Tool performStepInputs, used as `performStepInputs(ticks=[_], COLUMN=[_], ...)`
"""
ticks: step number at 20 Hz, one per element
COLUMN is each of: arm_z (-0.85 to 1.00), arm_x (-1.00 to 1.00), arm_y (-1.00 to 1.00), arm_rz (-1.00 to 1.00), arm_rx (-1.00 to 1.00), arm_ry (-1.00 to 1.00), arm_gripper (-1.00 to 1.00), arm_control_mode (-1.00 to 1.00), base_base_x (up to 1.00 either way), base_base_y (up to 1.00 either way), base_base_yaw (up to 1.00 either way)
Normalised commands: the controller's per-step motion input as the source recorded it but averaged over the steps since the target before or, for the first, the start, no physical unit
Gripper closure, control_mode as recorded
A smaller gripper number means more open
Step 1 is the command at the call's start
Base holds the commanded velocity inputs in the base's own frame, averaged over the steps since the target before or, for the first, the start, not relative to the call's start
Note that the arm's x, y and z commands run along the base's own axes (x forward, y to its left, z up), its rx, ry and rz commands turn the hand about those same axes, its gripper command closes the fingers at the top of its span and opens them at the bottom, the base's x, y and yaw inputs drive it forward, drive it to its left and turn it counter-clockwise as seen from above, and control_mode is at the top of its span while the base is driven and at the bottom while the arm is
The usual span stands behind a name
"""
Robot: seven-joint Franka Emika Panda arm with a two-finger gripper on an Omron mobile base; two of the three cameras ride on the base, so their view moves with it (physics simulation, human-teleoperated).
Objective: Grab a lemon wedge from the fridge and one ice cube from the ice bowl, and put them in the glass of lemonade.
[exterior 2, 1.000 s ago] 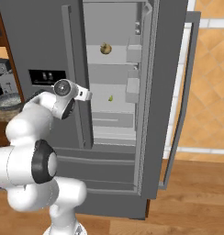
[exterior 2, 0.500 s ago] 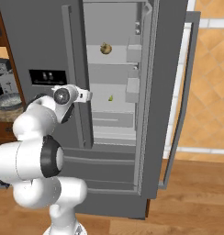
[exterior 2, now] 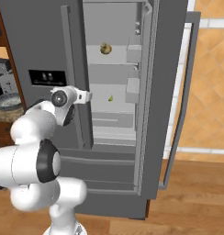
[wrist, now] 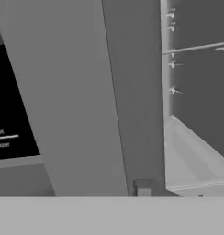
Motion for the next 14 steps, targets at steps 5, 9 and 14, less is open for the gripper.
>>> performStepInputs(ticks=[5,9,14], arm_z=[0.17,0.09,-0.09], arm_x=[-0.97,-1.0,-0.94], arm_y=[0.27,0.36,0.65], arm_rz=[0.0,-0.01,0.0], arm_rx=[-0.17,-0.12,-0.13], arm_ry=[0.43,0.23,0.2], arm_gripper=[1.0,1.0,1.0], arm_control_mode=[-1.0,-1.0,-1.0], base_base_x=[0.0,0.0,0.0], base_base_y=[0.0,0.0,0.0], base_base_yaw=[0.0,0.0,0.0])
